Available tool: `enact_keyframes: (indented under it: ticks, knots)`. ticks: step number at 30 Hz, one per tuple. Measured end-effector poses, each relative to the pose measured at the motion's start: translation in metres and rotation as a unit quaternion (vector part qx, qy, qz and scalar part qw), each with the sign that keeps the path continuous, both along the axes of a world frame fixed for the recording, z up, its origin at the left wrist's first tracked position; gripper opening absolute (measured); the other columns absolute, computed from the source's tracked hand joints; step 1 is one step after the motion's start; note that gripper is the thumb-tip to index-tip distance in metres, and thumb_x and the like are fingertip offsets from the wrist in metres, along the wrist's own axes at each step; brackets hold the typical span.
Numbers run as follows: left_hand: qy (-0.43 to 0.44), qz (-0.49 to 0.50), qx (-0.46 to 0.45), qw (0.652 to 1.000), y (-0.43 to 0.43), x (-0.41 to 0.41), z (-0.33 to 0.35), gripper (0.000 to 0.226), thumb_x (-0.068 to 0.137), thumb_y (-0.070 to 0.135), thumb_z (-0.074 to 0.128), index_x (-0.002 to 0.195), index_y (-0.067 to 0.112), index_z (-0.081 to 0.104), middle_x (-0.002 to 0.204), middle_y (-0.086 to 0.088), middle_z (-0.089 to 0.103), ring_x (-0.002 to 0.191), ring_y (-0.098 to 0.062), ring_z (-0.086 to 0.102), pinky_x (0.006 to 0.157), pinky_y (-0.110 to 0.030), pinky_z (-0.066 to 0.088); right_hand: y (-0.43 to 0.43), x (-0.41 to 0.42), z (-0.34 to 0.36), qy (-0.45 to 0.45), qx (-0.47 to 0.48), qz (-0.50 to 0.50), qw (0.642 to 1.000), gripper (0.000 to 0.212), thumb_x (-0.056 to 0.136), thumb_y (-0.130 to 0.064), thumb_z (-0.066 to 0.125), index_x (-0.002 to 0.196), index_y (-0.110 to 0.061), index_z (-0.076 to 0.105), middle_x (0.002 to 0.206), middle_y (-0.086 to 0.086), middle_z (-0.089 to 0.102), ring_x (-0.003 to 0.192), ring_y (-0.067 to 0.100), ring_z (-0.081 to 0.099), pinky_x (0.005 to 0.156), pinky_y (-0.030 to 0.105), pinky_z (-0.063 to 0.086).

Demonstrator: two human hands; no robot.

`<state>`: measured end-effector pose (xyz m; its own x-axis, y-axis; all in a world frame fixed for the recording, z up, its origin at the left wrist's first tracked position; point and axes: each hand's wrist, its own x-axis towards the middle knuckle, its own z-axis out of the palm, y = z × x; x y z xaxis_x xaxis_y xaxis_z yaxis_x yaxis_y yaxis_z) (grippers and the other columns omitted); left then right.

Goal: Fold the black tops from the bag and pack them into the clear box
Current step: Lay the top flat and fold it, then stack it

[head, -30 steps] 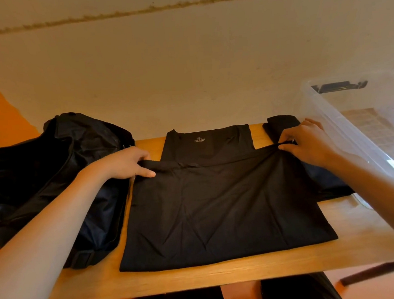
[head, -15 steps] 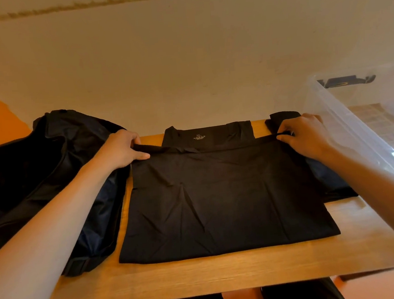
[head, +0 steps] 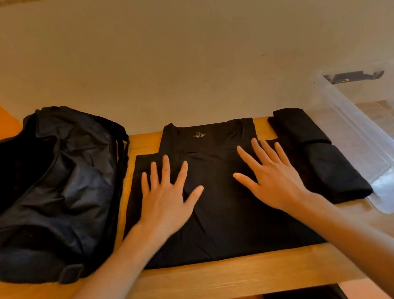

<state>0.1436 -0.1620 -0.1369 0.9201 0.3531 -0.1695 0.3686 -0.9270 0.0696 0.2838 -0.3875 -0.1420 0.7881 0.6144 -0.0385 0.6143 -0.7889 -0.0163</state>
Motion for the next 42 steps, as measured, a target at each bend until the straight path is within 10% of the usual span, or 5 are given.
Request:
enact_keyframes:
  ticks: [18,30,36,40,42]
  knots:
    - [-0.055,0.038,0.047,0.997,0.004,-0.062,-0.023,0.088,0.087,0.081,-0.007,0.161,0.035,-0.007,0.17,-0.013,-0.012,0.156,-0.034,-0.012,0.128,-0.05,0.0,-0.019,-0.052,0.0,0.009,0.034,-0.05,0.998,0.08,0.088,-0.08,-0.011,0.158,-0.041,-0.015,0.168,0.005,-0.021,0.153,0.026,-0.024,0.122,0.048,-0.022]
    - [-0.064,0.025,0.02,0.997,-0.015,-0.101,-0.017,0.094,0.086,0.087,0.001,0.163,0.035,0.009,0.172,-0.006,-0.001,0.158,-0.026,-0.004,0.127,-0.047,0.006,-0.058,-0.109,-0.009,0.049,0.028,-0.079,0.995,0.086,0.086,-0.083,-0.015,0.16,-0.039,-0.01,0.171,0.009,-0.006,0.156,0.026,-0.014,0.127,0.05,-0.006]
    - [-0.221,0.049,-0.117,0.967,0.016,-0.024,0.022,0.049,0.104,0.054,0.041,0.136,0.021,0.059,0.14,-0.001,0.047,0.128,-0.018,0.048,0.107,-0.039,0.043,-0.001,-0.029,0.029,0.046,0.209,-0.086,0.973,0.054,0.103,-0.054,0.041,0.148,-0.023,0.047,0.142,0.009,0.053,0.135,0.031,0.046,0.111,0.047,0.038]
    - [-0.262,0.123,-0.191,0.938,0.069,0.045,0.028,0.032,0.109,0.019,0.04,0.105,0.003,0.067,0.099,-0.009,0.058,0.086,-0.022,0.056,0.078,-0.039,0.043,0.045,0.019,0.023,0.023,0.252,-0.085,0.964,0.032,0.102,-0.033,0.055,0.129,-0.016,0.061,0.122,0.009,0.062,0.12,0.031,0.053,0.098,0.045,0.045]
    - [-0.234,0.158,-0.186,0.941,0.09,0.068,0.028,0.033,0.11,0.016,0.038,0.121,0.004,0.066,0.114,-0.012,0.064,0.102,-0.029,0.061,0.085,-0.04,0.046,0.075,0.021,0.018,0.049,0.248,-0.044,0.966,0.027,0.102,-0.033,0.058,0.123,-0.018,0.064,0.116,0.006,0.063,0.116,0.028,0.054,0.094,0.042,0.045]
